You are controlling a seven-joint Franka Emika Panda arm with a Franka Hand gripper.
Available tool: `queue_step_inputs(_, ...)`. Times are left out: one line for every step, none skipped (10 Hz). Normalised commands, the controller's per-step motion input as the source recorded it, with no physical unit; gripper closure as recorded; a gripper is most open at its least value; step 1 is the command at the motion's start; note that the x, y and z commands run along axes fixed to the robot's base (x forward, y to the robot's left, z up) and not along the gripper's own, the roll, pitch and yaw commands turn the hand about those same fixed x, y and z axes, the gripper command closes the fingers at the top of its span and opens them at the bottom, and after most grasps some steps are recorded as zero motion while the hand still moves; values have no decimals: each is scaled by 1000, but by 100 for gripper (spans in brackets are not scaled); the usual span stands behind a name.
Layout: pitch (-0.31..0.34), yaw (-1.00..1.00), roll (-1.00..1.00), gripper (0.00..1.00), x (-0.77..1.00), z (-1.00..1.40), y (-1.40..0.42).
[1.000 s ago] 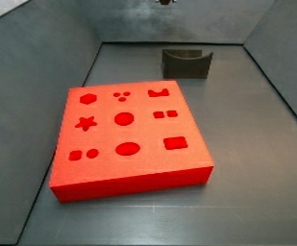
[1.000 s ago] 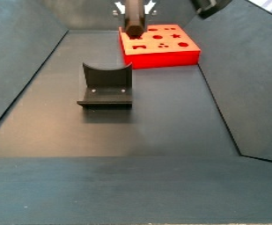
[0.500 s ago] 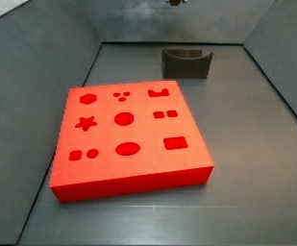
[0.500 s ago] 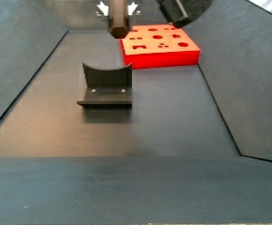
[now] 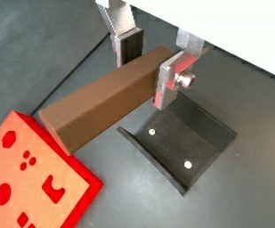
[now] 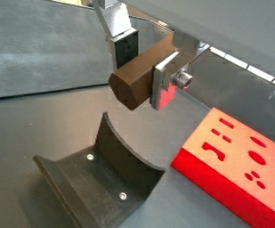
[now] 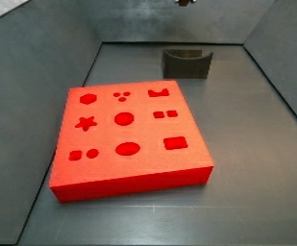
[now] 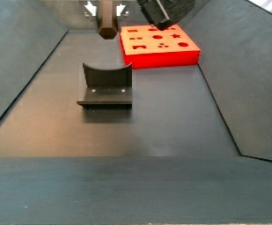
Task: Pick up the hexagon object. Move up. Place the hexagon object on the fixture. Regrasp the hexagon object. Move to above the board. Insert the hexagon object.
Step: Place the hexagon object on the fixture.
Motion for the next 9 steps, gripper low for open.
queue_step_inputs(111, -45, -152, 100, 178, -7, 37)
queue_step_inputs(98, -98, -1000, 100, 118, -1000, 62)
queue_step_inputs(88, -115, -1000, 100, 113, -1000, 71)
queue_step_inputs(99, -132, -1000, 100, 121, -1000, 76)
queue_step_inputs(112, -143, -1000, 100, 131, -1000, 79)
queue_step_inputs(117, -161, -1000, 100, 140, -1000, 85)
queue_step_inputs(117, -178, -1000, 100, 144, -1000, 89)
queue_step_inputs(81, -177, -748, 100, 156, -1000, 97)
queue_step_inputs(67, -173, -641, 100, 163, -1000, 101)
